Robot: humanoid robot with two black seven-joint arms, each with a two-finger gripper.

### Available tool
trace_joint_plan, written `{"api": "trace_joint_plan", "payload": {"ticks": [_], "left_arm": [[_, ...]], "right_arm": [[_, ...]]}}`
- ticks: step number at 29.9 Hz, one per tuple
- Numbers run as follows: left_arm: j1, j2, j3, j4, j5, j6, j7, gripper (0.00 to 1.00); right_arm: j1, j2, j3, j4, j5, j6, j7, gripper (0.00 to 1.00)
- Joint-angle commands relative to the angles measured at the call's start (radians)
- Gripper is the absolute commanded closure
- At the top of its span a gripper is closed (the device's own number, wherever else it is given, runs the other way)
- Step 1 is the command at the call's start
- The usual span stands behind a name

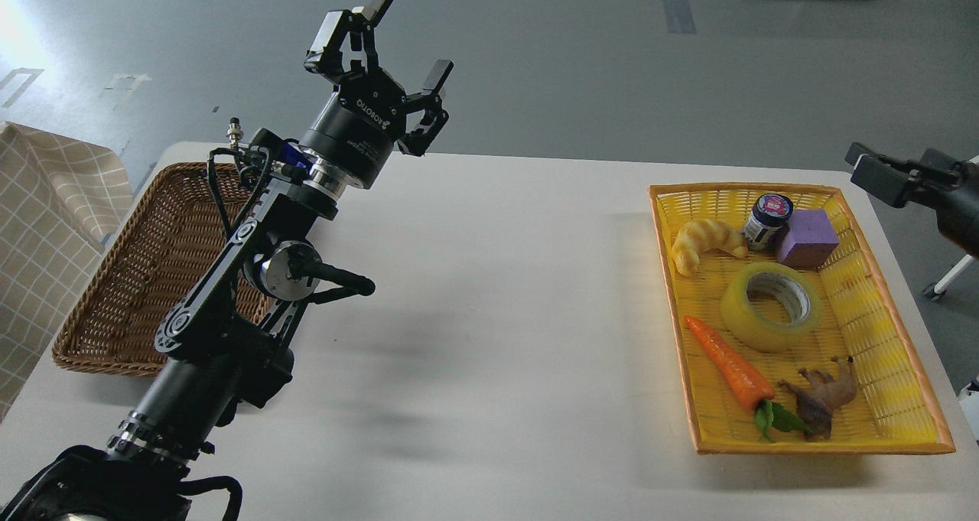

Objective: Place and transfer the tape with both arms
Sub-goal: 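Reach the right gripper into the yellow tray toward the yellow tape roll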

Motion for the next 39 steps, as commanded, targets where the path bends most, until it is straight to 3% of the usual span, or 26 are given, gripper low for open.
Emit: {"api": "trace_joint_plan", "payload": {"ticks": [1, 15, 39], "left_arm": [[0.001, 0.0, -0.001, -0.002, 0.0, 0.002, 0.0, 0.0], [0.01, 0.004, -0.004, -0.002, 0.0, 0.019, -0.002, 0.0], [0.019, 0.006, -0.001, -0.01, 0.003, 0.025, 0.0, 0.0]], "right_arm": [[-0.032, 0.056, -0.004, -0.017, -0.078, -0.005, 0.0, 0.02], [-0.104, 0.17, 0.001, -0.113, -0.134, -0.051, 0.0, 0.03], [-0.15, 0.174, -0.056, -0.167, -0.148, -0.051, 0.021, 0.05]]}}
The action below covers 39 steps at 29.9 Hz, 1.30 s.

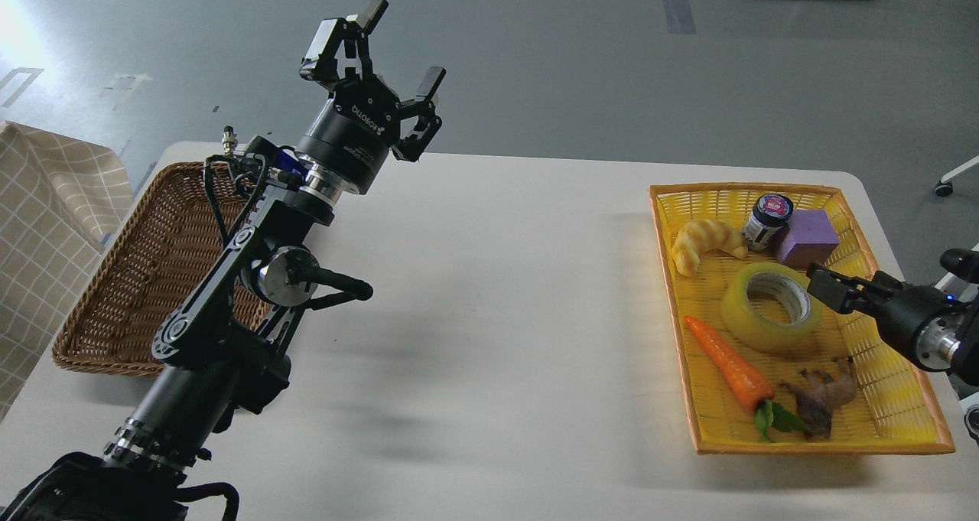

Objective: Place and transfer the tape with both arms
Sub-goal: 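Reach the right gripper into the yellow tray toward the yellow tape roll, then hook the right gripper through the tape roll's hole and close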

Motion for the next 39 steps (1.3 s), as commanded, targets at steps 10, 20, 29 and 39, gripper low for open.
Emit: {"api": "trace_joint_plan", "payload": {"ticks": [10, 20, 29, 39], "left_arm": [[0.001, 0.001, -0.002, -0.001, 0.001, -0.001, -0.002, 0.0], [0.002, 0.004, -0.002, -0.001, -0.001, -0.001, -0.003, 0.0], [0.002, 0.002, -0.003, -0.002, -0.002, -0.001, -0.003, 0.0], [0.004, 0.007, -0.003, -0.002, -0.004, -0.001, -0.005, 0.0]], "right_arm": [[0.01, 0.003, -0.077, -0.003, -0.038, 0.0, 0.0, 0.1], [0.013, 0.014, -0.082, -0.024, -0.063, 0.0, 0.0, 0.12], [0.041, 0.032, -0.115, -0.061, -0.065, 0.0, 0.0, 0.14], [0.081, 0.049, -0.151, -0.105, -0.065, 0.0, 0.0, 0.15]]}}
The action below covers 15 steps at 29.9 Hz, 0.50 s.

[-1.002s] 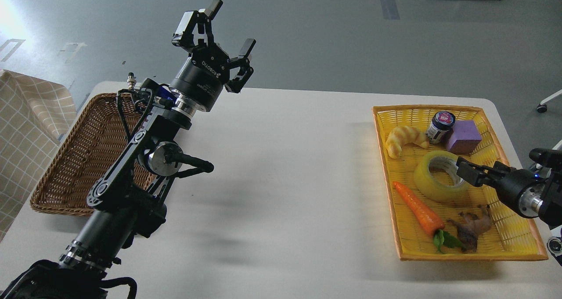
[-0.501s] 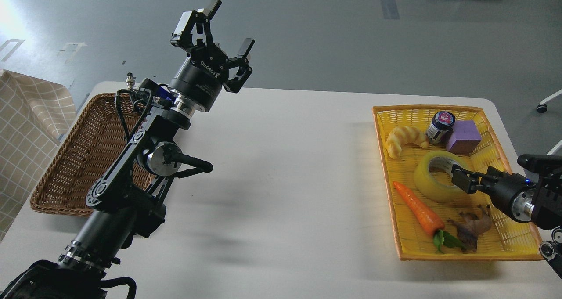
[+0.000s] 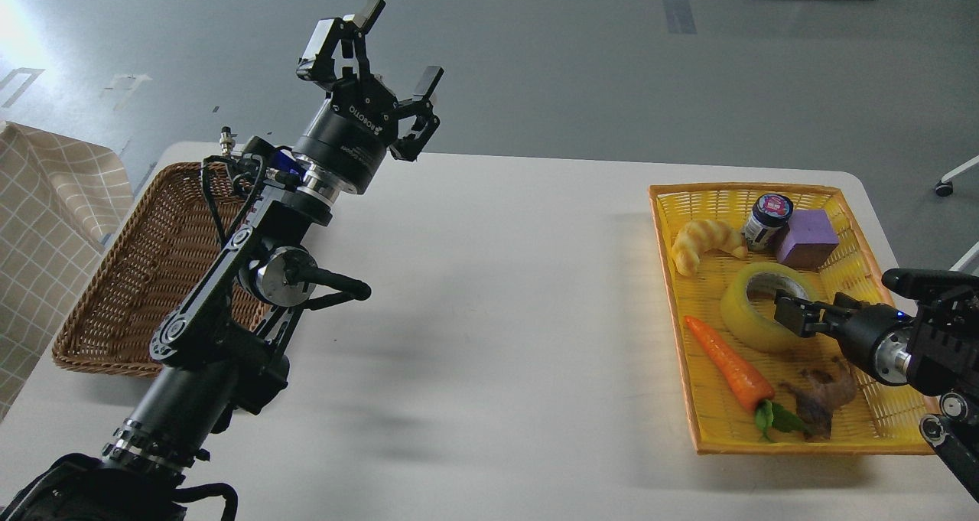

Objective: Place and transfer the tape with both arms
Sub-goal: 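Hook the right gripper through the tape roll's hole and close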

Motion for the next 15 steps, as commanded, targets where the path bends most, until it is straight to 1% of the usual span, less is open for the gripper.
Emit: {"api": "trace_joint_plan", "payload": {"ticks": [1, 3, 10, 13, 14, 15], "left_arm": [[0.001, 0.004, 0.0, 0.0, -0.001, 0.0, -0.002, 0.0], [0.001, 0.004, 0.0, 0.0, -0.001, 0.0, -0.002, 0.0], [0.002, 0.007, 0.0, 0.002, -0.002, 0.0, -0.002, 0.0], [0.004, 0.009, 0.0, 0.002, -0.002, 0.001, -0.002, 0.0], [0.007, 0.009, -0.001, 0.002, -0.002, 0.001, -0.002, 0.0], [0.007, 0.009, 0.0, 0.002, -0.001, 0.001, -0.002, 0.0]], "right_arm": [[0.011, 0.002, -0.009, -0.012, 0.0, 0.0, 0.0, 0.16], [0.011, 0.002, -0.01, -0.012, 0.0, 0.0, 0.0, 0.19], [0.012, 0.0, -0.013, -0.012, 0.0, 0.0, 0.0, 0.37], [0.011, 0.0, -0.013, -0.008, 0.0, -0.003, 0.0, 0.51], [0.011, 0.0, -0.013, -0.008, 0.0, -0.003, 0.0, 0.59], [0.011, 0.0, -0.013, -0.008, 0.0, -0.003, 0.0, 0.63]]}}
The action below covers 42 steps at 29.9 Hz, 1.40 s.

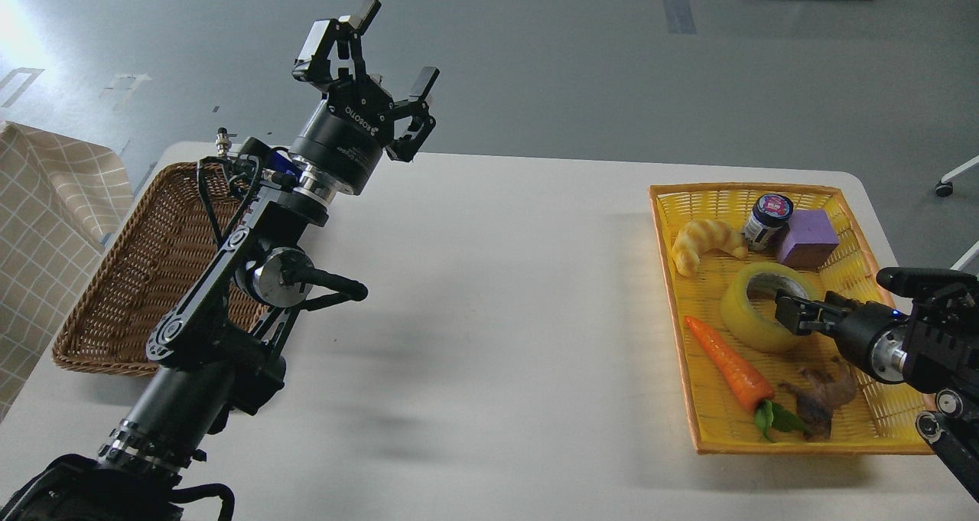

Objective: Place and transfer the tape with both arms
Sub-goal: 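Hook the right gripper through the tape roll's hole and close, then lift the tape roll out of the tray toward the table center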

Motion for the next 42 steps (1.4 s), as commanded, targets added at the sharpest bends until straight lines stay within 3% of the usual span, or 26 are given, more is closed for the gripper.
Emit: {"api": "trace_joint_plan", "payload": {"ticks": [1, 2, 18, 26, 36, 42], "left_arm": [[0.002, 0.001, -0.001, 0.0, 0.001, 0.0, 0.0, 0.0], [0.002, 0.001, 0.0, 0.0, 0.001, 0.0, 0.0, 0.0], [0.005, 0.004, 0.0, 0.002, 0.001, 0.0, 0.0, 0.0], [0.009, 0.004, 0.0, 0.0, 0.001, 0.0, 0.0, 0.0], [0.009, 0.002, 0.0, 0.0, 0.003, 0.0, 0.0, 0.0], [0.004, -0.004, 0.0, 0.0, 0.003, 0.002, 0.002, 0.0]], "right_arm": [[-0.001, -0.002, 0.0, 0.003, 0.0, -0.001, 0.002, 0.73], [-0.003, -0.002, 0.0, 0.003, 0.002, -0.001, 0.002, 0.77], [0.001, -0.005, 0.008, 0.021, 0.008, 0.002, 0.017, 0.8], [0.007, -0.089, 0.034, 0.144, 0.032, 0.016, 0.037, 0.8], [0.174, -0.102, 0.012, 0.144, 0.135, 0.08, 0.034, 0.8], [0.321, -0.042, -0.123, 0.139, 0.135, 0.11, 0.02, 0.8]]}}
